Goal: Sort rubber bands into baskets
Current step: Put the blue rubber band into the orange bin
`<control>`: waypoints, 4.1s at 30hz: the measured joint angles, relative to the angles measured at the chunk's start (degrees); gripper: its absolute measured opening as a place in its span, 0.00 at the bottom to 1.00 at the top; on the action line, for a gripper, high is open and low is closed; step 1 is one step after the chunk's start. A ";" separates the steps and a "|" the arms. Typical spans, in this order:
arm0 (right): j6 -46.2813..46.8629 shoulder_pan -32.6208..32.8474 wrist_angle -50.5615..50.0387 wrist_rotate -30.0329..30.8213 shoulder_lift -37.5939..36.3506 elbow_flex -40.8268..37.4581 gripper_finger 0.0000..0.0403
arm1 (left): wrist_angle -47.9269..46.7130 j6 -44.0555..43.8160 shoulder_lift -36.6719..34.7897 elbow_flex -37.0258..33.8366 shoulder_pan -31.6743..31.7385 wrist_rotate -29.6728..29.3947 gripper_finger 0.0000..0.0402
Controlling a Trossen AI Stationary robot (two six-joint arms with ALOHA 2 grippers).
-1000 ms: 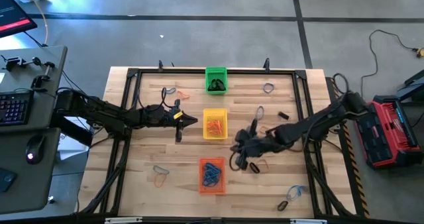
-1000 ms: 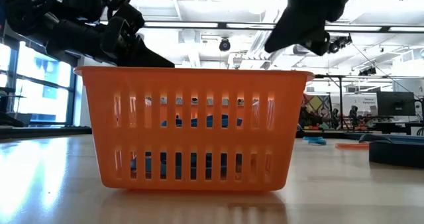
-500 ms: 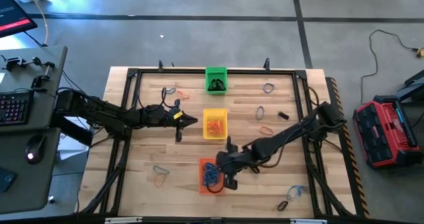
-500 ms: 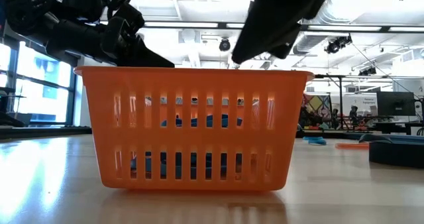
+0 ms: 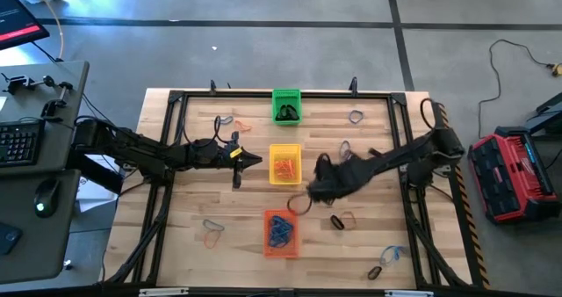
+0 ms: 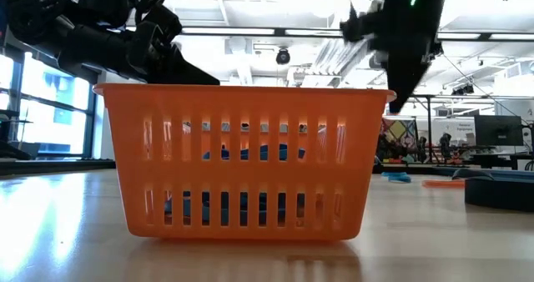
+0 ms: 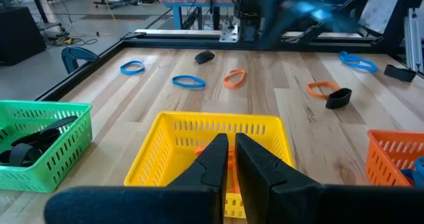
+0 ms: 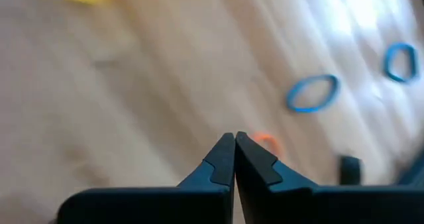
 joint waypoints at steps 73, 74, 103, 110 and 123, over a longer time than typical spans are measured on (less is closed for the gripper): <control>-26.83 -23.73 26.78 -13.49 -2.27 -21.31 0.34 | -0.37 -1.51 0.01 0.00 -0.01 0.01 0.05; -26.86 -24.06 27.21 -13.45 -1.68 -21.31 0.34 | -0.39 -1.51 0.02 0.00 0.00 0.02 0.05; -19.50 -3.04 51.06 -25.63 -11.11 -21.25 0.00 | -0.01 -1.43 0.02 0.00 0.01 0.00 0.05; -19.48 2.74 66.84 -27.56 -11.12 -21.20 0.00 | 0.05 -1.02 0.01 0.00 0.00 0.00 0.05; -20.00 4.47 74.24 -32.23 -2.52 -17.71 0.00 | 0.45 0.05 0.02 0.00 0.01 -0.33 0.05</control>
